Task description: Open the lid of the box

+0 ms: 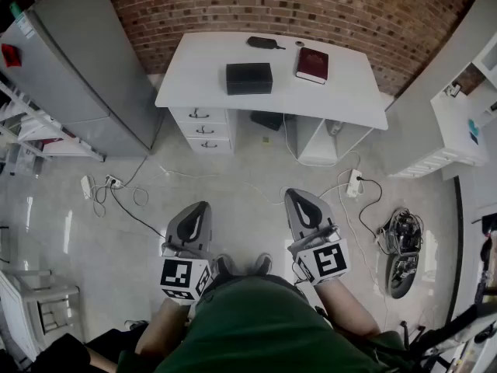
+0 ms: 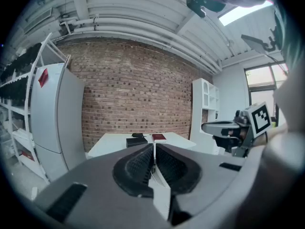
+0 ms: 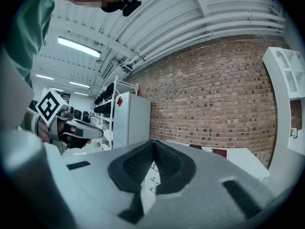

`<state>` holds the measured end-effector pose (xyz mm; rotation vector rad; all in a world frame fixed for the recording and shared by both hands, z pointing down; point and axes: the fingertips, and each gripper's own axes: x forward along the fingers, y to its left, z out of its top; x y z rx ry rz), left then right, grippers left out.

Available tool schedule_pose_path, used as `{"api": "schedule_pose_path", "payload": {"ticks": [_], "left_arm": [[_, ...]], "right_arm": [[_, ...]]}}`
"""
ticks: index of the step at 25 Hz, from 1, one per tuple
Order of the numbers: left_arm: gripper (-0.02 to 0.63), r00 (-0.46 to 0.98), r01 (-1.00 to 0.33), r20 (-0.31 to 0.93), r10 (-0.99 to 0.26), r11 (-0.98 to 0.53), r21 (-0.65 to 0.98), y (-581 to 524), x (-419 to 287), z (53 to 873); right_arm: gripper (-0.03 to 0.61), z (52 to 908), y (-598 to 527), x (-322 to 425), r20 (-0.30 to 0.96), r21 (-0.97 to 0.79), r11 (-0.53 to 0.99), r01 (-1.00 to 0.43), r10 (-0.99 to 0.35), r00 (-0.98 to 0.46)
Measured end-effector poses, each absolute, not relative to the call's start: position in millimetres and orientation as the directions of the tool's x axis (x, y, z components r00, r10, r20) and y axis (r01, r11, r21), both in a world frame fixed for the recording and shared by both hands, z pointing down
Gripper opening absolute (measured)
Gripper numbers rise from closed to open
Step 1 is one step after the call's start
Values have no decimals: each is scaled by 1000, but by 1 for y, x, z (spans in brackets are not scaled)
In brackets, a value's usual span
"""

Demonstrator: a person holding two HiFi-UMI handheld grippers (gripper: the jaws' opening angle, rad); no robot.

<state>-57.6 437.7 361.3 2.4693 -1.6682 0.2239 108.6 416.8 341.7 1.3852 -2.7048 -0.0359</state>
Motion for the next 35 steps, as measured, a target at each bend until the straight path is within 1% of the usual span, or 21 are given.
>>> {"api": "schedule_pose_path", "payload": {"ticks": [7,12,19,21,23,26,29,32,35], "left_arm": [[14,359,-933,224,-906,-358,43,434,-43,365],[14,331,-943,239,-913,-332,40,433,-34,372],[14,304,-952,283,-909,-298,65,419,-41,394],[14,306,-952,293,-906,-298,72,404,-48,401],[14,316,-949,294,-902,-306,80,383,-56,407],[14,337,-941,285,-898,-328,78,345,-74,412],[14,363,-931,272,-891,-357,75,305,-97,410],[14,406,-913,262,-875,-398,83,264,-118,410],[14,444,-895,256,-859,-437,86,227,-132,412]], "right_arm": [[0,342,413,125,82,86,591,-802,-806,-586],[2,342,406,140,49,84,593,-801,-805,-591],[1,350,380,140,81,172,580,-796,-814,-576],[0,355,366,135,102,213,582,-785,-812,-575],[0,363,348,126,144,290,585,-758,-809,-569],[0,374,316,109,227,440,585,-681,-806,-546],[0,379,286,90,295,522,586,-620,-806,-513],[0,378,252,73,327,553,574,-604,-817,-476],[1,375,215,64,309,508,543,-669,-840,-447]]}}
